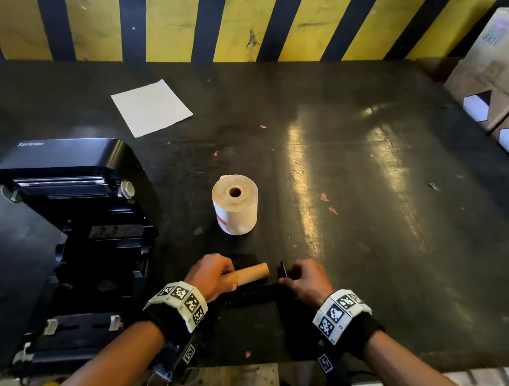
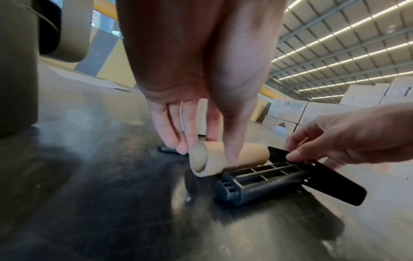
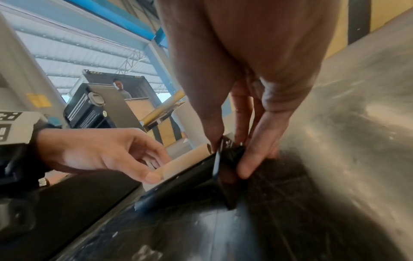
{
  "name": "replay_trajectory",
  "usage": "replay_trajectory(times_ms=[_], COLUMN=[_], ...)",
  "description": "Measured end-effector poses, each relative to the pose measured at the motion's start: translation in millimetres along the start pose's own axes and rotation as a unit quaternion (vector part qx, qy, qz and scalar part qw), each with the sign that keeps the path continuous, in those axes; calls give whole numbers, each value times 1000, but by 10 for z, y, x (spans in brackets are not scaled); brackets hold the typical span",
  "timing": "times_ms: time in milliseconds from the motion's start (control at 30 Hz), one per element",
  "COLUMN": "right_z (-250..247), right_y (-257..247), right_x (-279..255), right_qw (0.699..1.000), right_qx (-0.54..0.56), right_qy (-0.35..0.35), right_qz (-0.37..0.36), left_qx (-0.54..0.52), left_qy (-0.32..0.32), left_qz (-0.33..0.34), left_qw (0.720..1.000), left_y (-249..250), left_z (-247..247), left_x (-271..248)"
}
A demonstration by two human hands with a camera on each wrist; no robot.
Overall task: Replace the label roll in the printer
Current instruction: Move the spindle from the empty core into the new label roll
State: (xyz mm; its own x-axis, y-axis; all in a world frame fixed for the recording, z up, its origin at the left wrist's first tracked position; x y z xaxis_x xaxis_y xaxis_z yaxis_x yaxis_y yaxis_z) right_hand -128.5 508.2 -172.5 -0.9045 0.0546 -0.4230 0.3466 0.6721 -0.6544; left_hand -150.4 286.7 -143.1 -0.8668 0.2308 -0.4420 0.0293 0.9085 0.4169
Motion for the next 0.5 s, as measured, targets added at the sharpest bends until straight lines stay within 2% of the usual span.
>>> replay_trajectory(times_ms=[67,100,167,233,267,300,367,433,500], right_z=[-49,-97,-249,-395,-438,-454,-381,-246,-141], right_y=[-53,-100,-305,-614,-787,-968,-1245,-1382,-1428], right_x=[18,49,140,259,313,378,505,588,632], right_qw=[1000,999,996,986,979,973,971,968,964], right_qx=[-5,-8,-25,-32,-37,-50,-102,-167,-198], right_qy=[-21,-23,8,48,54,51,15,-23,-17], right_qz=[-13,-29,-82,-157,-192,-218,-215,-185,-179], left_qx=[2,-12,-77,-178,-231,-279,-345,-364,-372], left_qy=[-1,18,98,171,178,163,117,100,97], left_qz=[-1,-4,-28,-65,-78,-75,-29,-1,1], left_qw=[1000,1000,992,967,953,943,931,926,923], left_y=[3,11,28,1,-5,-10,-6,-2,-19], left_z=[-32,-79,-255,-451,-532,-602,-654,-650,-628], left_x=[14,38,124,258,321,387,478,504,496])
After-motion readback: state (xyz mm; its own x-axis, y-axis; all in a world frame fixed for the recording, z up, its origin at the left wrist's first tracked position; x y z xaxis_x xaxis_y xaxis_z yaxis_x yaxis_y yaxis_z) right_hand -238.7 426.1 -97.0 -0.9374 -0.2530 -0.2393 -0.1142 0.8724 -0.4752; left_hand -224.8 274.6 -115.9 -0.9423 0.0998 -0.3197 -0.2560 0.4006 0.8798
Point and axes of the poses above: each hand's wrist, its own x-axis towards the middle knuckle, its own z-axis out of the palm, y = z × x, the point moved 2 cm from there along x, towards the middle knuckle, and after that the axes turned 1 degree about -z, right-handed, at the moved point
